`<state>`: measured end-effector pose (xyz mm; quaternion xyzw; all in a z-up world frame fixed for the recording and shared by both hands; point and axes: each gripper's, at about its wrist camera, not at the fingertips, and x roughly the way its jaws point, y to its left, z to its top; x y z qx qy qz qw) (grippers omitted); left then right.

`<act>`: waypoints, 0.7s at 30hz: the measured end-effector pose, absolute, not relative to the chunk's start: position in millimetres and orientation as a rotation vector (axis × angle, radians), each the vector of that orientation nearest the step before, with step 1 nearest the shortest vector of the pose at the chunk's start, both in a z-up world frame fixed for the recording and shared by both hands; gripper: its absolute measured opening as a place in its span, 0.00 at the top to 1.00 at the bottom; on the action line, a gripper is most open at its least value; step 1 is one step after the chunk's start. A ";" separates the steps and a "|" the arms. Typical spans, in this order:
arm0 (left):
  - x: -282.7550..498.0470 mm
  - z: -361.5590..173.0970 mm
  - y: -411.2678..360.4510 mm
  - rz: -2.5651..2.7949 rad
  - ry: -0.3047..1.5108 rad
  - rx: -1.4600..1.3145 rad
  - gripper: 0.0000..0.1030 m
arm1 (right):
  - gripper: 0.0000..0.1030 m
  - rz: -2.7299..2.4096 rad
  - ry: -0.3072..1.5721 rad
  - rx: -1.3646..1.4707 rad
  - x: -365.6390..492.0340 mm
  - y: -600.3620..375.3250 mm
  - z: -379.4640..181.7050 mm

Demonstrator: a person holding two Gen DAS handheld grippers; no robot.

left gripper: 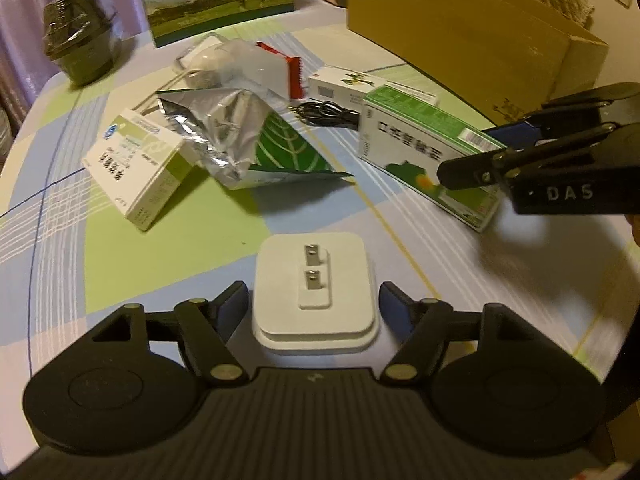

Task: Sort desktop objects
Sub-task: 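Grasp the white plug adapter with the left tool while the right tool grasps the green medicine box, then carry the green box to the cardboard box and open the right tool while the left tool holds the plug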

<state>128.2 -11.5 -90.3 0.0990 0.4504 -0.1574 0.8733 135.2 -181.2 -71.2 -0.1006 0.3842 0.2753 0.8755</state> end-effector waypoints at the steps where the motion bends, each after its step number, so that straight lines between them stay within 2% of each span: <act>1: 128.7 -90.3 -10.7 -0.323 0.940 0.201 0.35 | 0.62 0.574 0.799 -0.224 137.3 -177.5 -71.8; 4: 130.1 -90.2 -11.0 -0.333 0.943 0.191 0.41 | 0.61 0.567 0.809 -0.248 143.6 -171.6 -76.7; 11: 125.5 -89.2 -16.0 -0.320 0.942 0.181 0.41 | 0.61 0.557 0.841 -0.261 149.9 -166.0 -83.4; 12: 124.0 -88.6 -17.2 -0.321 0.940 0.180 0.41 | 0.62 0.554 0.842 -0.260 150.1 -165.0 -83.7; 13: 122.1 -88.0 -18.3 -0.323 0.938 0.179 0.41 | 0.73 0.555 0.844 -0.254 150.5 -164.8 -83.7; 21: 108.2 -74.2 -22.1 -0.315 0.921 0.152 0.42 | 0.73 0.530 0.825 -0.191 128.8 -181.8 -64.7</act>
